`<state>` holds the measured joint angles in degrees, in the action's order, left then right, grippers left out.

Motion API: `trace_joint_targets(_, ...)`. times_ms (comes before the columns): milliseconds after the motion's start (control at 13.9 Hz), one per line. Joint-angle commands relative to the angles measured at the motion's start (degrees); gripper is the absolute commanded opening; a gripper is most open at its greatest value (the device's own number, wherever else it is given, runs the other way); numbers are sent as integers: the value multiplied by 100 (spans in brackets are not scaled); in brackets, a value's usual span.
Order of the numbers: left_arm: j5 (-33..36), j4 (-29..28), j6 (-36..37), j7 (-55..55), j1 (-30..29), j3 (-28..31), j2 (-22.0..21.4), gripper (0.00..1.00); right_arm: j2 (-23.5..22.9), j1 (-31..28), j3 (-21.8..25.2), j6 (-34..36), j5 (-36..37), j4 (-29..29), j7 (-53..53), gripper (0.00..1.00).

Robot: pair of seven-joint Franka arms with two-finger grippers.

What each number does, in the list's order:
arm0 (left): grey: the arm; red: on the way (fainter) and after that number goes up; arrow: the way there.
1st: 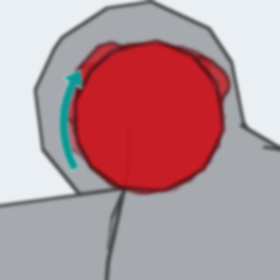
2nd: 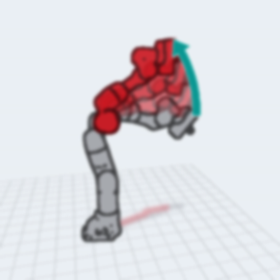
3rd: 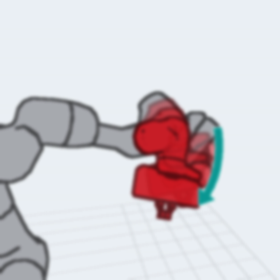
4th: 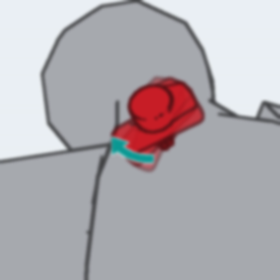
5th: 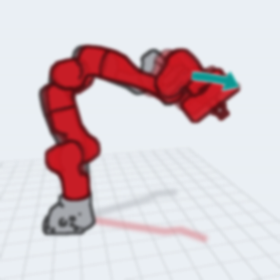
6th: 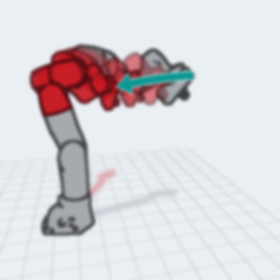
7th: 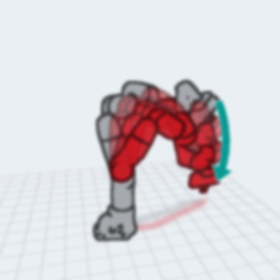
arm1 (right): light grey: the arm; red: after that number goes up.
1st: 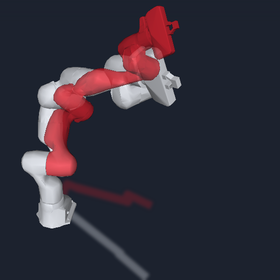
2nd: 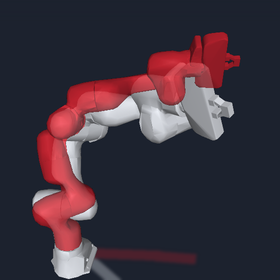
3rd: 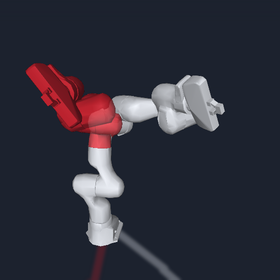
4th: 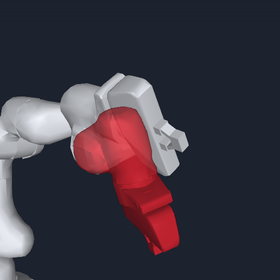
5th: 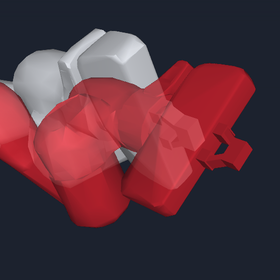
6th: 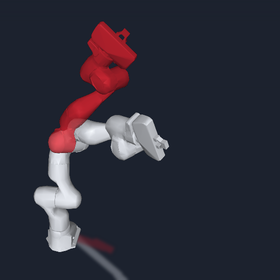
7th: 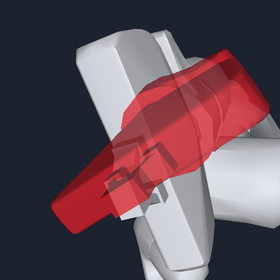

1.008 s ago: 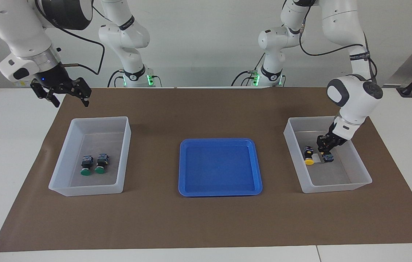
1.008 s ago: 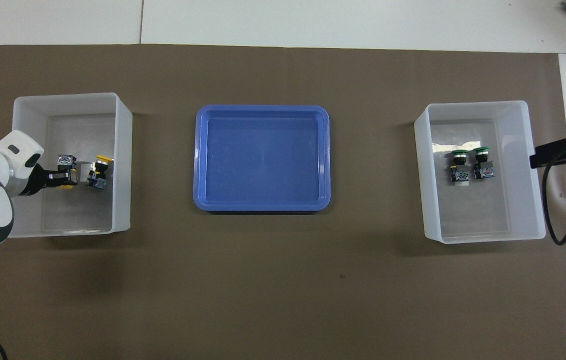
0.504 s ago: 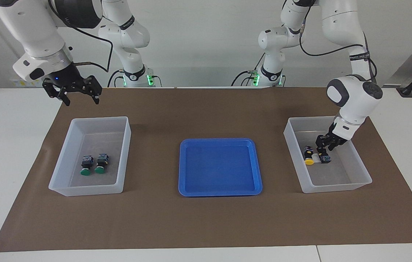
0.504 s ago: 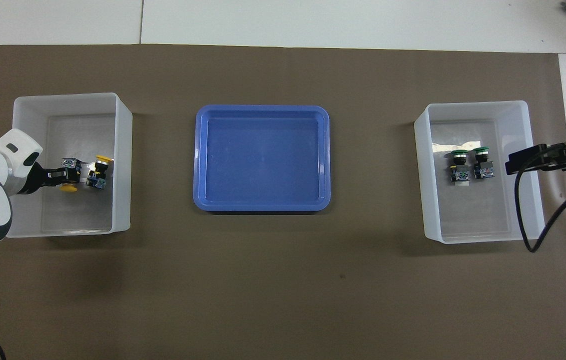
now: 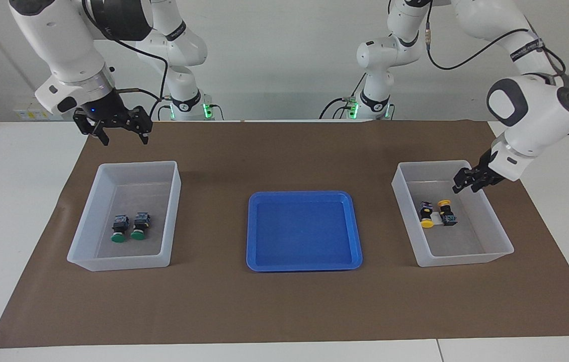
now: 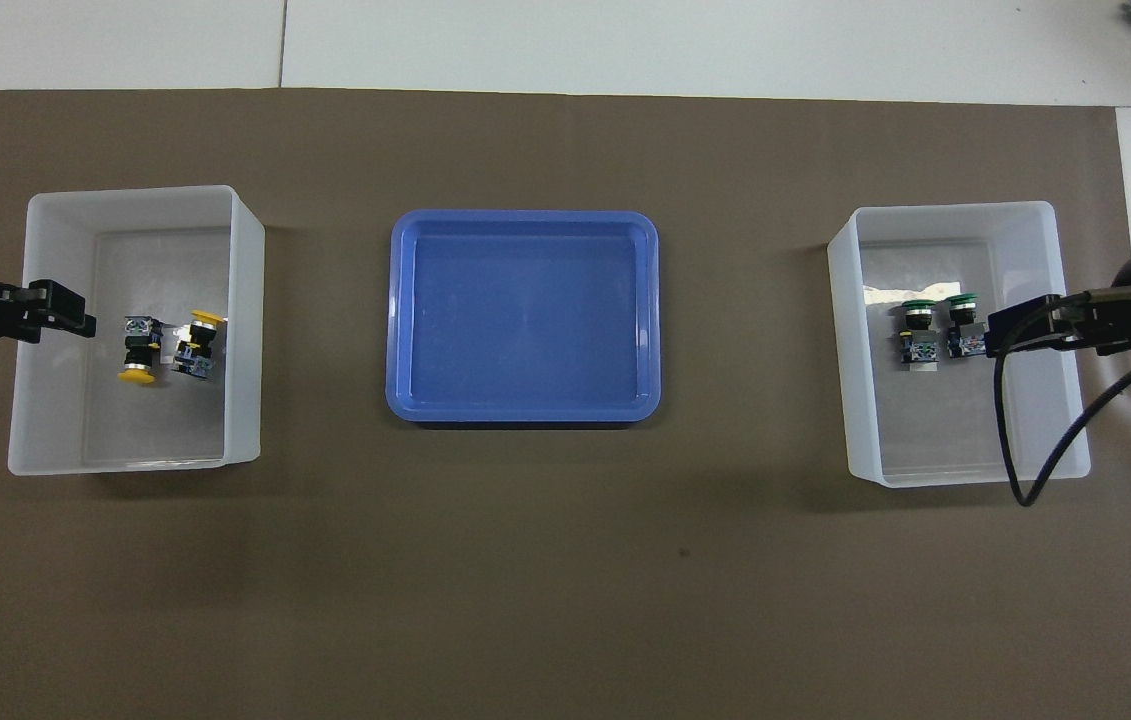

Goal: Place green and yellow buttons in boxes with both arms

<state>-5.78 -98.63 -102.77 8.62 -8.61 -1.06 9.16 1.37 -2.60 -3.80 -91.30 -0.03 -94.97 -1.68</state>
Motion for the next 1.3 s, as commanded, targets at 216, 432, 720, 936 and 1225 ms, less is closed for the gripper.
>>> trace_joint_targets(216,112,1205,1461,-414,579,-17,-45,63,241,-57,-33,-388,55,-373,-210,100)
trace_joint_targets(432,637,1092,1418,-519,851,-87,-247,67,241,-48,-42,-371,55,-382,-227,100)
trace_joint_targets(720,763,724,971,-1211,1168,-113,-396,72,241,-48,-42,-362,47,-382,-227,100)
trace_joint_targets(936,763,327,679,-1258,1204,-122,-564,100,241,-48,-42,-336,47,-373,-227,100)
trace_joint_targets(1225,763,432,864,-1257,1125,-70,-599,100,241,-48,-42,-327,38,-373,-236,100)
